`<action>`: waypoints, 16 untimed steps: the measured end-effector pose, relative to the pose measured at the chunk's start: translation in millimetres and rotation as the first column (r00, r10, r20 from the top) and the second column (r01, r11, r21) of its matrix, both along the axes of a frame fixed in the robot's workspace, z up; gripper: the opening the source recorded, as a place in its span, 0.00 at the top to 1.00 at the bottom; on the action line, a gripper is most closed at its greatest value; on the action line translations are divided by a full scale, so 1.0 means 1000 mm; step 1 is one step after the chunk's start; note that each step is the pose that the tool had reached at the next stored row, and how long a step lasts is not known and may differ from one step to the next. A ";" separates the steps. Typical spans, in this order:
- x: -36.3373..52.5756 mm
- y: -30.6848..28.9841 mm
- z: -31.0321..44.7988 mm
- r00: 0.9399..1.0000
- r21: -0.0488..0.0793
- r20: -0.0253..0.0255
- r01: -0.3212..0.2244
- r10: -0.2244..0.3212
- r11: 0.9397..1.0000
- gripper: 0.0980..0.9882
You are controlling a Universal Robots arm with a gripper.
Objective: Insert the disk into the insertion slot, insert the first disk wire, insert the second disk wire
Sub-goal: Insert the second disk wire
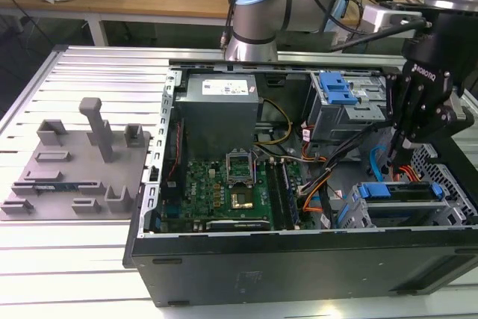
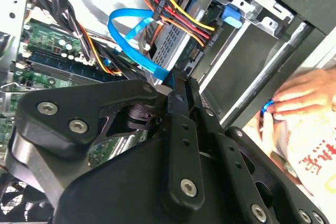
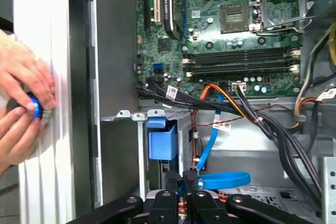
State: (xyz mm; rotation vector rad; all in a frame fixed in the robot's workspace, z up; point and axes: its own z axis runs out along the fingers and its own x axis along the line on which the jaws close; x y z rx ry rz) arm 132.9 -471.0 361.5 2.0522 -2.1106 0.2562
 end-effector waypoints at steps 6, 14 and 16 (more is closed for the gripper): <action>0.0016 -0.0155 -0.0001 1.000 0.056 0.000 0.000 0.000 0.998 0.93; 0.0066 -0.0315 -0.0007 1.000 0.120 -0.002 0.001 0.000 0.993 0.93; 0.0077 -0.0346 -0.0011 1.000 0.136 -0.004 0.001 -0.001 0.991 0.93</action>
